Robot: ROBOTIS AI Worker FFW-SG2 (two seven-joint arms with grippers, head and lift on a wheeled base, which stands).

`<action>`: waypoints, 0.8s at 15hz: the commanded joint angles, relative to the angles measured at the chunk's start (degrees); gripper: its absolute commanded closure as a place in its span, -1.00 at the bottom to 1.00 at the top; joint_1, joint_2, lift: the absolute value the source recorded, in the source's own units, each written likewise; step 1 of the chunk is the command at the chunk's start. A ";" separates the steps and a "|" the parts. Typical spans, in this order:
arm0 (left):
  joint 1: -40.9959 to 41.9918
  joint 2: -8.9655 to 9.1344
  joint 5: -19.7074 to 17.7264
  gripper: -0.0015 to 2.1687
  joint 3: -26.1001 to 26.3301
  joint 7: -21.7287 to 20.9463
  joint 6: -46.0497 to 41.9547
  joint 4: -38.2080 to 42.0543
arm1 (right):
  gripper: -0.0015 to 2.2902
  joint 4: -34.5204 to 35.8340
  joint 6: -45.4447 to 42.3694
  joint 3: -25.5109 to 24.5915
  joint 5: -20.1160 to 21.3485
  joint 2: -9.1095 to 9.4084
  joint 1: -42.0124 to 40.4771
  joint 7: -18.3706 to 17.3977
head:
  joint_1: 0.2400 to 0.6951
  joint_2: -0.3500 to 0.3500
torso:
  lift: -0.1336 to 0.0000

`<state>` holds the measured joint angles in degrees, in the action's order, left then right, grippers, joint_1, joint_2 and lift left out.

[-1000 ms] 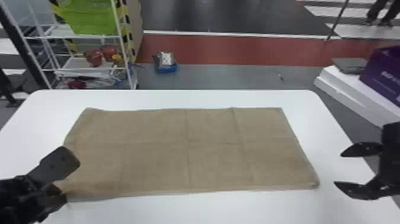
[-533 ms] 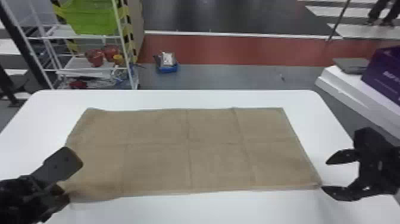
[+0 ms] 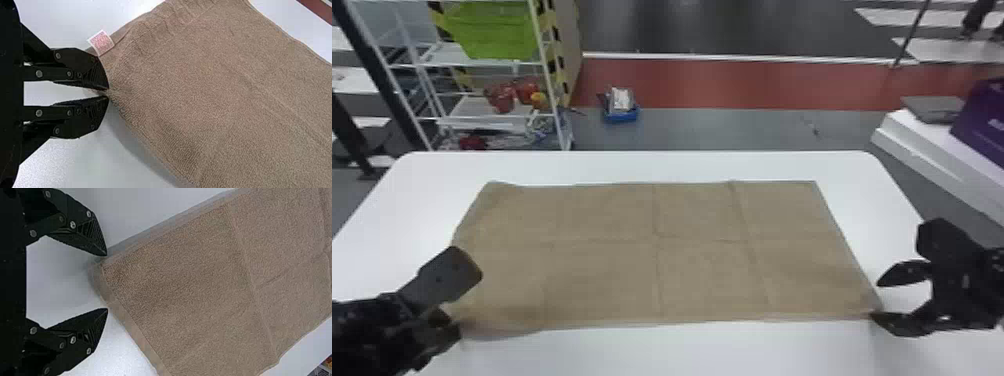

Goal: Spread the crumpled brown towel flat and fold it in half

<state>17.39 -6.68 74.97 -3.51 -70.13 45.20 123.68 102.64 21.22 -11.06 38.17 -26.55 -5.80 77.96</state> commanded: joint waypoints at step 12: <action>0.10 -0.09 0.09 -0.12 0.00 -0.27 -0.06 -0.10 | 0.05 -2.01 -1.22 0.34 -0.47 -0.08 1.93 0.37 | 1.00 -0.09 | -1.00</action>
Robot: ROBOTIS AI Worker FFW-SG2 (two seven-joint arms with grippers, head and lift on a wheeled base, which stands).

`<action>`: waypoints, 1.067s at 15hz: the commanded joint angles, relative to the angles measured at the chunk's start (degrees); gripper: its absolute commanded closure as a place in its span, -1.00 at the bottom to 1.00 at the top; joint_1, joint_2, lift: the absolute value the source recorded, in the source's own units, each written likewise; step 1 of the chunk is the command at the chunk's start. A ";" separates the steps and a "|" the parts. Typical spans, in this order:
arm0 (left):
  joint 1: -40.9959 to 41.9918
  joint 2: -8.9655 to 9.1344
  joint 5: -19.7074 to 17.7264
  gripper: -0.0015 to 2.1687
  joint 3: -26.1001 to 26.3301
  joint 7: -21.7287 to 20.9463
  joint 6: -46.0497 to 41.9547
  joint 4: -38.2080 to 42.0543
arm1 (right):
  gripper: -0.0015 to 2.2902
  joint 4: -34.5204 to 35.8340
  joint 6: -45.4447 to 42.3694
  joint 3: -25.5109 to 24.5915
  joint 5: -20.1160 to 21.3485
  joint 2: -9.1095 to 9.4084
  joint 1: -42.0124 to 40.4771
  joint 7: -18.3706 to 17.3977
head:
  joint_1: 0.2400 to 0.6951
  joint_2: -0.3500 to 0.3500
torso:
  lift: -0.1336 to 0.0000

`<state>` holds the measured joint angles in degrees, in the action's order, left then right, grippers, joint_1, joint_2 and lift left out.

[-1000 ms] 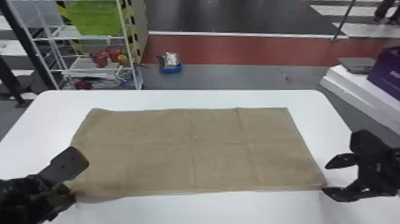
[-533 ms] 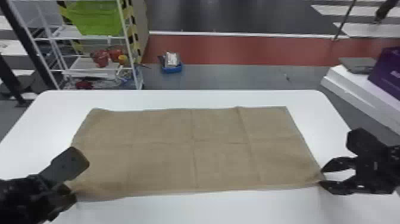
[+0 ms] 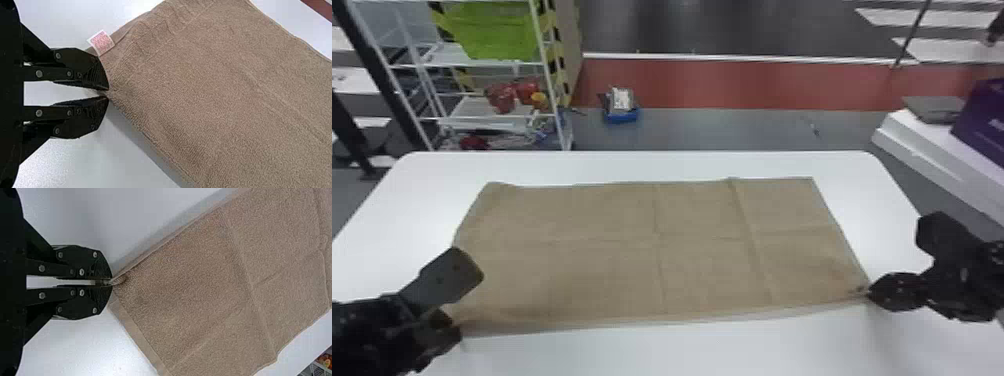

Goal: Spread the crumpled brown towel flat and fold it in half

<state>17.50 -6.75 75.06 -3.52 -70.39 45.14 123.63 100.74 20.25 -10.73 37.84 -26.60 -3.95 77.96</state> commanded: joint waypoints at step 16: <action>8.07 -0.99 -0.26 -0.12 -6.94 -0.45 -0.17 7.24 | 0.05 13.70 -1.47 -10.63 -5.32 -1.79 -12.83 0.37 | 1.00 -0.02 | -1.00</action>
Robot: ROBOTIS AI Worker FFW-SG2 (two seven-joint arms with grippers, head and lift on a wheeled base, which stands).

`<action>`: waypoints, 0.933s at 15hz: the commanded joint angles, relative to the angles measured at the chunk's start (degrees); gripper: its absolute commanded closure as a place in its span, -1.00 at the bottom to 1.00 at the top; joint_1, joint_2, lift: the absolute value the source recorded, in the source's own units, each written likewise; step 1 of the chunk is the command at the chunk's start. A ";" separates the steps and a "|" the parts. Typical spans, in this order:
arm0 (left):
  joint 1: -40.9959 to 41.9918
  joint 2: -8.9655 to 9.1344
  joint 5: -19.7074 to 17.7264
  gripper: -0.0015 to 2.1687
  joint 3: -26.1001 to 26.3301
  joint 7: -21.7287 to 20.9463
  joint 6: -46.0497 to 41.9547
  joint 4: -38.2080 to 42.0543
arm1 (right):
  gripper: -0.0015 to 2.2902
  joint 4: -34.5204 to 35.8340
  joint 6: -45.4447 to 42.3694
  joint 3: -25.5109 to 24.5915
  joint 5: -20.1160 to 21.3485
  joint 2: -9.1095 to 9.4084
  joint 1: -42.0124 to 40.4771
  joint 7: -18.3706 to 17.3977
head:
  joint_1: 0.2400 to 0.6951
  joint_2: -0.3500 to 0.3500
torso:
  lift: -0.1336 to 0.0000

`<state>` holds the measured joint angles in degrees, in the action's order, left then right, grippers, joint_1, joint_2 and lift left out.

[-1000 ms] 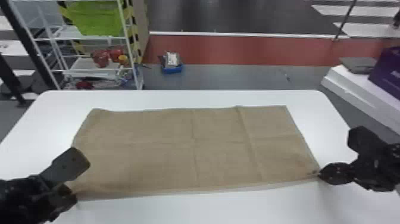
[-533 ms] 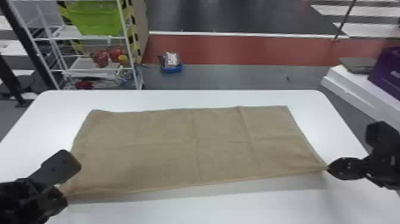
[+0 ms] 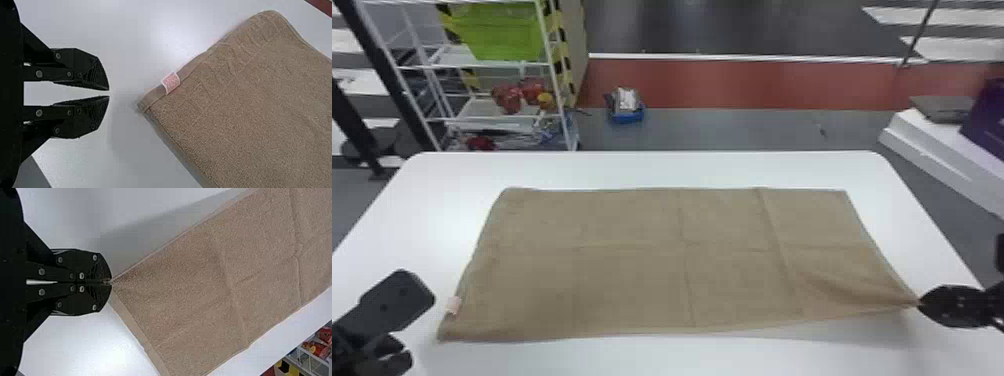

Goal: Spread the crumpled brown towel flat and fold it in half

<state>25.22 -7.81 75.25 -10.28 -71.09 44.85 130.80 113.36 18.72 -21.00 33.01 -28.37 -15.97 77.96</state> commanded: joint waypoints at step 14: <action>-1.76 2.01 -5.11 -0.12 12.04 20.56 5.91 -4.06 | 0.05 5.74 -2.41 -1.24 2.32 1.04 -7.33 0.37 | 1.00 -0.19 | -1.00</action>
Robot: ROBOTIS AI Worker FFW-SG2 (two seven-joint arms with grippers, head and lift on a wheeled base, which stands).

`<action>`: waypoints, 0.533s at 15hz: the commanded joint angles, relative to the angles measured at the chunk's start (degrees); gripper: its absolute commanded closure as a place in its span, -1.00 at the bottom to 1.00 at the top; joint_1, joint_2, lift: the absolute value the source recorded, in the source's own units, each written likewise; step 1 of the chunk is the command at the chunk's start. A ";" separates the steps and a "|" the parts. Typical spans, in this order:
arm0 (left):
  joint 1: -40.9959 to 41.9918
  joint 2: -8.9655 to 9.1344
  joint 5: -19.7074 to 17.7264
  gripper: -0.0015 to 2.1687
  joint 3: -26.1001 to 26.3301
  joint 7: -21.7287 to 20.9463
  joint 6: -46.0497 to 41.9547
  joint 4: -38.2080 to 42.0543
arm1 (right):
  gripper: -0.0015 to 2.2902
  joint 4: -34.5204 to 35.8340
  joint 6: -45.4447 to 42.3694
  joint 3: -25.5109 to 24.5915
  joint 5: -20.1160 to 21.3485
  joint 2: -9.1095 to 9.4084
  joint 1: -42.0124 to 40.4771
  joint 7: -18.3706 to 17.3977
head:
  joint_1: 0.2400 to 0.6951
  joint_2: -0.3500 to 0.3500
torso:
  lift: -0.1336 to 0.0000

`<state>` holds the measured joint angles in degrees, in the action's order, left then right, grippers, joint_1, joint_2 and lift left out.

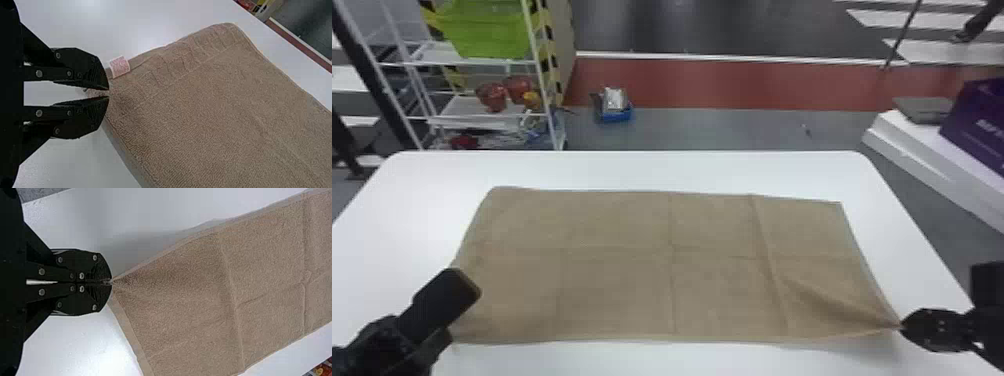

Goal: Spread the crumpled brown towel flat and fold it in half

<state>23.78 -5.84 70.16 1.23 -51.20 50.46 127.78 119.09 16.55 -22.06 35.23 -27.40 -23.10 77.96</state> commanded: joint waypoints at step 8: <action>-2.77 -0.40 3.85 -0.12 2.20 -4.70 5.57 -2.01 | 0.05 0.00 -0.60 -0.52 0.80 -0.20 -0.54 0.36 | 1.00 -0.23 | -1.00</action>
<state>21.15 -5.98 72.82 3.48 -54.48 55.35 125.48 119.09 15.95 -22.59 35.72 -27.47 -23.67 77.96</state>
